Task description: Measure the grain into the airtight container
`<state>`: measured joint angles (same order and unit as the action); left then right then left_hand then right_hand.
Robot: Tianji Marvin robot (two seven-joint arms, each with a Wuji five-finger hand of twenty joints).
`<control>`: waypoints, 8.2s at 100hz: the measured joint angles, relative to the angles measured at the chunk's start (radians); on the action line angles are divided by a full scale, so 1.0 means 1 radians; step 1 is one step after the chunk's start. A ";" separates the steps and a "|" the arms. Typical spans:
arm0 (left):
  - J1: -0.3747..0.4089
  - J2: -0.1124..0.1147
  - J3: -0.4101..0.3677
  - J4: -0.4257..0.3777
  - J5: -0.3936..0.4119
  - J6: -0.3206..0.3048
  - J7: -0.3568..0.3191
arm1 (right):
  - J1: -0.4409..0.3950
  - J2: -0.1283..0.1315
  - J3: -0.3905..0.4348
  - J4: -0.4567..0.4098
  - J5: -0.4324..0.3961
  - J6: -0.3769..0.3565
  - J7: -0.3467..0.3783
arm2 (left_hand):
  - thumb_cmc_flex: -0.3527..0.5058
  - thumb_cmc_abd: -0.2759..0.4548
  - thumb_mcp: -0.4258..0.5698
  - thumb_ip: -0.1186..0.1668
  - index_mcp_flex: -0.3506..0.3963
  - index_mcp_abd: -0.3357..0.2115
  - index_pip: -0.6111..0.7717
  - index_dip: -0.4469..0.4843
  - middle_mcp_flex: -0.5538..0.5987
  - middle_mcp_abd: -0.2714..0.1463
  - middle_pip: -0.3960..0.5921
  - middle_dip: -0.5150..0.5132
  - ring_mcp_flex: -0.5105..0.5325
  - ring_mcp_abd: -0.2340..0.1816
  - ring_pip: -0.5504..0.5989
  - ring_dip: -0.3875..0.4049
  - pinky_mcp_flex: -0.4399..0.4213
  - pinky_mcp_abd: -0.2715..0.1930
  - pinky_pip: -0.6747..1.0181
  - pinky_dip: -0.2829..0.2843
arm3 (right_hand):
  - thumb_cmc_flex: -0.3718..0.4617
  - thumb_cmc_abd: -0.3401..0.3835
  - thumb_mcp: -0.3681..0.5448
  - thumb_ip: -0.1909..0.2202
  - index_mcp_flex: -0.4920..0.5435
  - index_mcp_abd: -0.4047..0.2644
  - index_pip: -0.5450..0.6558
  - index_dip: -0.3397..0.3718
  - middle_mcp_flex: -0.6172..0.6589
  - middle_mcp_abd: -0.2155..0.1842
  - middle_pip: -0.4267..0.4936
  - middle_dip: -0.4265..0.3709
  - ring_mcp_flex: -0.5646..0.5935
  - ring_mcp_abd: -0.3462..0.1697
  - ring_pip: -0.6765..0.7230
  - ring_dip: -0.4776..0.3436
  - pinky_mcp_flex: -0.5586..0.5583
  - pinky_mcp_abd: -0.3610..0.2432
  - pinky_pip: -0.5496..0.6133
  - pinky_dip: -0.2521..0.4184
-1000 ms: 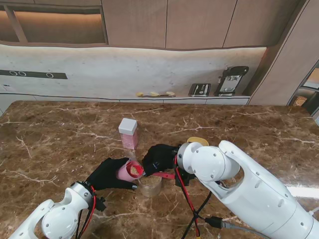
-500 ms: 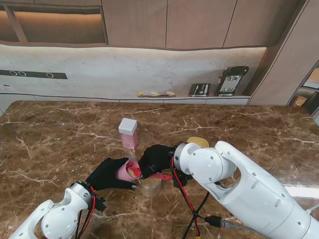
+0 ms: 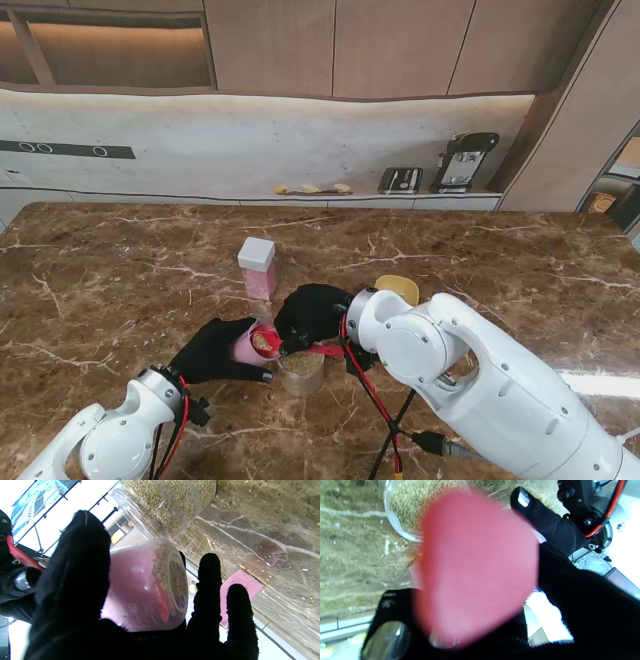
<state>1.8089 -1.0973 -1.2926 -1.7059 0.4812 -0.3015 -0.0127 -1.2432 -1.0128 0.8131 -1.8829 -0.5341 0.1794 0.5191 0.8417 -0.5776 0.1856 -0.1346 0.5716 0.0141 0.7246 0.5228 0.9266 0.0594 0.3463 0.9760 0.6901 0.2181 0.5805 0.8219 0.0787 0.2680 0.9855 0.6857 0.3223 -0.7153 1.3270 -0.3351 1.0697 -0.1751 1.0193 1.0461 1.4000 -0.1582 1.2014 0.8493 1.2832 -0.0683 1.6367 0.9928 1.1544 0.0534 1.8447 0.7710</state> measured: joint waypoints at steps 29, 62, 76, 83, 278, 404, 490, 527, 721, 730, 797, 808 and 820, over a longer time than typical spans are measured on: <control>0.004 0.000 -0.001 -0.008 -0.001 0.000 0.000 | -0.034 -0.007 0.007 -0.009 -0.163 -0.104 -0.061 | 0.000 0.000 0.000 0.000 0.000 0.000 0.000 0.000 0.000 0.000 0.000 0.000 0.000 0.000 0.000 0.000 0.000 0.000 0.000 0.000 | 0.000 0.000 0.000 0.000 0.000 0.000 0.000 0.000 0.000 0.000 0.000 0.000 0.000 0.000 0.000 0.000 0.000 0.000 0.000 0.000; 0.009 0.000 -0.005 -0.016 -0.001 0.001 0.005 | -0.093 -0.017 0.040 -0.018 -0.419 -0.267 -0.204 | 0.000 0.000 0.000 0.000 0.000 0.001 0.000 0.000 0.000 0.000 0.000 0.000 0.000 0.000 0.000 0.000 0.000 0.000 0.000 0.000 | -0.001 -0.012 0.004 0.000 0.010 0.000 0.000 0.000 0.000 0.000 0.005 0.000 0.000 0.000 0.000 0.000 0.000 0.000 0.000 0.000; 0.013 -0.001 -0.008 -0.019 -0.002 0.003 0.009 | -0.110 -0.020 0.045 -0.015 -0.455 -0.296 -0.263 | 0.000 0.000 0.000 0.000 0.000 0.002 0.000 0.000 0.000 0.000 0.000 0.000 0.000 0.000 0.000 0.000 0.000 0.000 0.000 0.000 | -0.012 -0.013 0.006 0.000 0.011 -0.011 0.000 0.002 0.000 -0.001 0.009 0.000 0.000 0.000 0.000 0.000 0.000 0.000 0.000 0.000; 0.015 -0.002 -0.009 -0.021 -0.004 0.004 0.011 | -0.118 -0.022 0.048 -0.011 -0.483 -0.306 -0.300 | 0.000 0.000 0.000 0.000 0.000 0.002 0.000 0.000 0.000 0.000 0.000 0.000 0.000 0.000 0.000 0.000 0.000 0.000 0.000 0.000 | -0.012 -0.014 0.006 0.000 0.020 -0.012 0.000 0.011 0.001 -0.002 0.012 0.000 0.000 0.000 0.001 0.000 0.000 0.000 0.000 0.000; 0.026 -0.004 -0.021 -0.033 -0.004 0.007 0.016 | -0.175 -0.031 0.129 -0.003 -0.493 -0.335 -0.353 | 0.000 0.000 0.000 0.000 0.000 0.003 0.000 0.000 0.001 0.000 0.000 0.000 0.000 0.000 0.000 0.000 -0.001 0.000 0.000 0.000 | -0.025 -0.015 0.011 0.000 0.023 -0.026 -0.001 0.013 0.001 -0.007 0.013 0.000 0.000 -0.002 0.002 0.000 0.000 0.000 0.000 0.000; 0.024 -0.009 -0.034 -0.025 0.010 -0.019 0.049 | -0.012 -0.039 0.323 0.385 0.002 0.059 -0.129 | 0.000 0.000 0.000 0.000 0.000 0.003 0.000 0.000 0.001 0.000 0.000 0.000 0.000 0.000 0.000 0.000 -0.001 0.000 0.000 0.000 | -0.024 -0.015 0.011 0.000 0.023 -0.025 -0.001 0.013 0.001 -0.007 0.013 0.000 0.000 0.000 0.002 0.000 0.000 0.007 0.000 0.000; 0.036 -0.011 -0.048 -0.015 0.021 -0.004 0.056 | 0.192 0.001 0.139 0.634 -0.149 -0.003 -0.013 | 0.000 0.000 0.000 0.000 0.001 0.003 0.000 0.000 0.004 0.001 0.000 0.000 0.000 0.000 0.000 0.000 -0.001 0.000 -0.012 0.000 | -0.024 -0.015 0.011 0.000 0.021 -0.025 -0.001 0.013 0.001 -0.007 0.013 0.000 0.000 0.000 0.002 0.000 0.000 0.007 0.000 0.000; 0.040 -0.011 -0.048 -0.016 0.019 0.004 0.056 | 0.249 -0.009 0.058 0.712 -0.143 -0.040 -0.045 | 0.000 0.000 0.000 0.000 0.001 0.003 0.000 0.000 0.004 0.001 0.000 0.000 0.000 0.000 0.000 0.000 -0.001 0.000 -0.012 0.000 | -0.024 -0.004 0.011 0.000 0.019 -0.025 -0.001 0.013 0.001 -0.007 0.013 0.000 0.000 0.000 0.002 0.000 0.000 0.007 0.000 0.000; 0.030 -0.011 -0.042 -0.001 0.016 -0.001 0.058 | 0.113 -0.022 0.264 0.556 -0.333 -0.220 -0.219 | 0.000 0.000 0.000 0.000 0.001 0.004 0.000 0.000 0.004 0.001 0.000 0.000 0.000 0.000 0.000 0.000 -0.002 0.000 -0.012 0.000 | -0.012 0.045 -0.176 0.092 -0.286 0.007 -0.333 -0.304 -0.174 0.002 -0.476 -0.040 -0.059 0.052 -0.645 -0.234 -0.345 0.044 -0.331 -0.071; 0.028 -0.011 -0.042 0.000 0.016 -0.003 0.059 | 0.080 -0.022 0.300 0.506 -0.339 -0.223 -0.218 | 0.000 0.000 0.000 0.000 0.001 0.004 0.000 0.000 0.004 0.001 0.000 0.000 0.000 0.000 0.000 0.000 -0.002 0.000 -0.012 0.000 | -0.037 0.073 -0.184 0.159 -0.320 0.014 -0.429 -0.280 -0.255 0.007 -0.552 -0.099 -0.164 0.050 -0.772 -0.251 -0.447 0.044 -0.448 -0.073; 0.020 -0.015 -0.038 0.014 0.018 -0.021 0.083 | -0.229 -0.037 0.493 0.229 -0.323 -0.233 -0.354 | 0.000 -0.008 0.001 0.000 0.001 0.003 0.010 -0.025 0.018 0.001 -0.046 -0.069 0.000 0.000 -0.011 -0.016 -0.002 0.000 -0.013 0.000 | -0.101 0.125 -0.356 0.170 -0.453 0.081 -0.640 -0.370 -0.610 0.085 -0.902 -0.419 -0.470 0.053 -1.305 -0.513 -0.750 0.034 -0.913 -0.170; 0.018 -0.016 -0.039 0.017 0.016 -0.028 0.088 | -0.289 -0.043 0.520 0.197 -0.309 -0.241 -0.385 | -0.002 -0.021 0.015 0.000 0.003 0.004 0.021 -0.037 0.027 0.001 -0.068 -0.073 0.000 -0.001 -0.023 -0.026 -0.002 0.000 -0.013 0.000 | -0.113 0.195 -0.460 0.172 -0.469 0.091 -0.660 -0.390 -0.646 0.092 -0.949 -0.459 -0.491 0.055 -1.354 -0.543 -0.767 0.033 -0.950 -0.196; 0.014 -0.019 -0.037 0.022 0.004 -0.030 0.103 | -0.349 -0.048 0.537 0.174 -0.287 -0.245 -0.442 | -0.003 -0.049 0.054 0.000 0.015 0.004 0.024 -0.038 0.036 0.001 -0.090 -0.073 0.000 -0.001 -0.024 -0.028 -0.002 0.000 -0.023 0.000 | -0.155 0.275 -0.620 0.192 -0.491 0.105 -0.682 -0.399 -0.668 0.102 -0.981 -0.497 -0.519 0.057 -1.391 -0.594 -0.788 0.030 -0.987 -0.221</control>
<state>1.8228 -1.1165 -1.3292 -1.6843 0.4851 -0.3312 0.0899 -1.5920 -1.0612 1.3502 -1.7093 -0.8207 -0.0659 0.0770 0.8384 -0.6269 0.2398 -0.1348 0.5864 0.0176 0.7485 0.4847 0.9626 0.0607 0.2561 0.9028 0.6900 0.2173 0.5568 0.7939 0.0770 0.2680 0.9628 0.6857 0.1677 -0.4398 0.7066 -0.1432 0.5789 -0.0698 0.3370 0.6476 0.7319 -0.0563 0.2207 0.3528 0.7645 -0.0114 0.2459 0.3990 0.3662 0.0835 0.8579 0.5503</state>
